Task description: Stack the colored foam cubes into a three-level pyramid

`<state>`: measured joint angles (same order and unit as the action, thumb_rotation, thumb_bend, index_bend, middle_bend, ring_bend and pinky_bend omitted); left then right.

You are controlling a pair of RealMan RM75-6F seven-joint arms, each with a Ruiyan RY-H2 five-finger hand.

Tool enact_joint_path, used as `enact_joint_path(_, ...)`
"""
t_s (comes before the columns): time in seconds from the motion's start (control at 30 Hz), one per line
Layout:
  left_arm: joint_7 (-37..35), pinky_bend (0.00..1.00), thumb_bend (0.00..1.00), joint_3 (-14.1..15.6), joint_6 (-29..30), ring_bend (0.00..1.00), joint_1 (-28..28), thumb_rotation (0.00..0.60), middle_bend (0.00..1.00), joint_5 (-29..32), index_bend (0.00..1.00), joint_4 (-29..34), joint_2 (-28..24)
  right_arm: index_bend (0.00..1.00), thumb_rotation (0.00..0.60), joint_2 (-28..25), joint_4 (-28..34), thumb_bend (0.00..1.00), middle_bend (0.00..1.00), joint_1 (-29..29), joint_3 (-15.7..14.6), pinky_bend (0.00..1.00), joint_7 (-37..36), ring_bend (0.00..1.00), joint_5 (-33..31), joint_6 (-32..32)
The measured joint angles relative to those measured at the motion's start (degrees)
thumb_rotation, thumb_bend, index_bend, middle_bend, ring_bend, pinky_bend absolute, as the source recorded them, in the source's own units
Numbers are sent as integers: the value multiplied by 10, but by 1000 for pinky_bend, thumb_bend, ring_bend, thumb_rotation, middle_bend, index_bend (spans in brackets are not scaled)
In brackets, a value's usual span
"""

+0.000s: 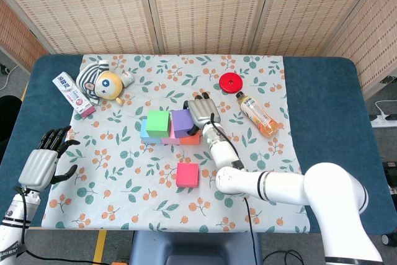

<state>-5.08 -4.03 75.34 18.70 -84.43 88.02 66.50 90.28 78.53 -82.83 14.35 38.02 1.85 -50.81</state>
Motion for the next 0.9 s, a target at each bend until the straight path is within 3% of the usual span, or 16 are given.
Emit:
enact_joint_path(0.33, -22, 21, 330, 3, 2, 0, -4, 600, 18, -6, 289, -14, 3, 321, 600, 25, -14, 153, 350, -10, 11, 0, 44, 129, -26, -18)
enact_joint_path(0.47, -26, 20, 329, 5, 1, 0, -5, 600, 14, -7, 287, -17, 4, 214, 600, 32, -19, 152, 328, -10, 18, 0, 58, 88, -30, -22)
enact_joint_path(0.67, -30, 20, 326, 4, 1, 0, -6, 600, 11, -6, 284, -18, 4, 14, 600, 33, -17, 151, 205, -1, 30, 0, 67, 0, -30, -25)
enact_joint_path(0.9, -32, 20, 329, 3, 0, 0, -6, 600, 7, -6, 286, -16, 3, 0, 600, 18, 5, 151, 195, 13, 38, 0, 69, 0, -27, -17)
